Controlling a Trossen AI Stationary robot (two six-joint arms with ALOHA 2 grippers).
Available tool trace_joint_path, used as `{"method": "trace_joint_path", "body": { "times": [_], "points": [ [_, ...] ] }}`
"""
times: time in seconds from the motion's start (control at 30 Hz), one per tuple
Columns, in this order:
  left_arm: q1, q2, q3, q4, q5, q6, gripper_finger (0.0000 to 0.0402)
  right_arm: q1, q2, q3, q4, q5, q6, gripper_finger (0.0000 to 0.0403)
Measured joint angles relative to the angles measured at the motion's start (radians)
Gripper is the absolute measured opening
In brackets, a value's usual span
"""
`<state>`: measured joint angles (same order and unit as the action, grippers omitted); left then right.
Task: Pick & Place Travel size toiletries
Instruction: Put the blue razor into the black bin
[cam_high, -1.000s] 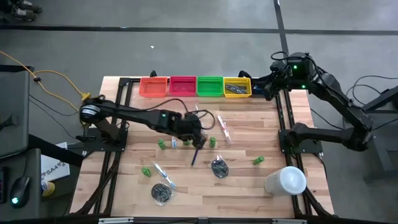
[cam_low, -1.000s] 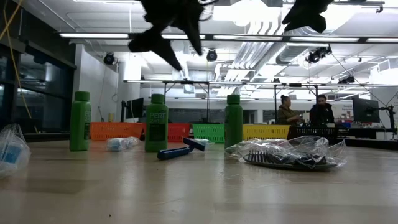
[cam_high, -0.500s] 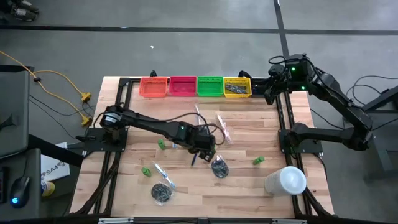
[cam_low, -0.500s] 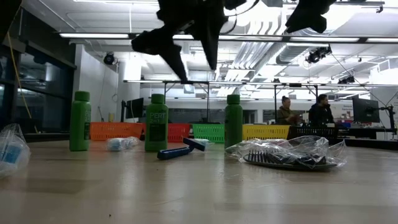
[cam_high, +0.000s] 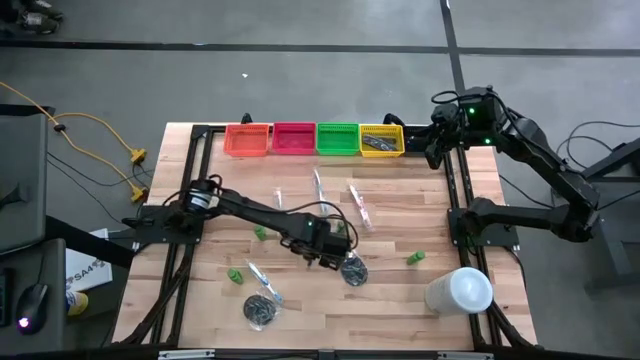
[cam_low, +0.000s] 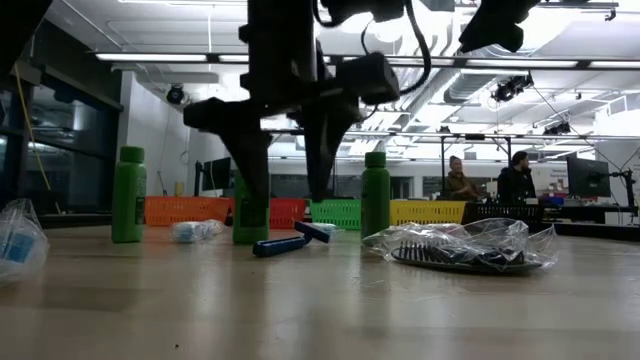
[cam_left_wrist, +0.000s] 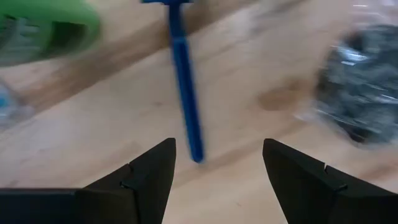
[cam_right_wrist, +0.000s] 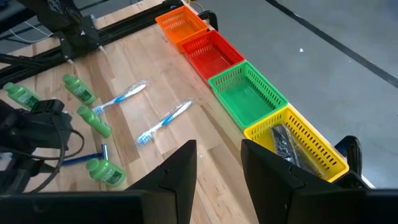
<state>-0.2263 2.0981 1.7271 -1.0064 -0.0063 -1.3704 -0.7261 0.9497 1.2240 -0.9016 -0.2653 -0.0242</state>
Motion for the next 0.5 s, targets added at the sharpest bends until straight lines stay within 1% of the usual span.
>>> {"method": "trace_joint_path", "body": {
  "times": [0.2,0.3,0.37,0.43,0.5],
  "points": [
    [0.004,0.035,0.002,-0.011,0.028,0.001,0.0241,0.000,0.000,0.000,0.000,-0.003,0.000,0.0120],
    [0.004,0.044,-0.003,-0.055,0.029,0.000,0.0241,0.000,0.000,0.000,0.000,-0.006,0.000,0.0120],
    [0.004,0.053,0.002,-0.033,0.029,0.001,0.0241,0.000,0.000,0.000,0.000,-0.006,-0.002,0.0120],
    [0.004,0.058,-0.002,-0.053,0.035,0.006,0.0241,0.000,0.000,0.000,0.000,-0.006,-0.007,0.0120],
    [0.004,0.078,0.001,-0.017,0.053,0.008,0.0241,0.000,0.000,0.000,0.000,-0.006,-0.007,0.0120]
  ]
}}
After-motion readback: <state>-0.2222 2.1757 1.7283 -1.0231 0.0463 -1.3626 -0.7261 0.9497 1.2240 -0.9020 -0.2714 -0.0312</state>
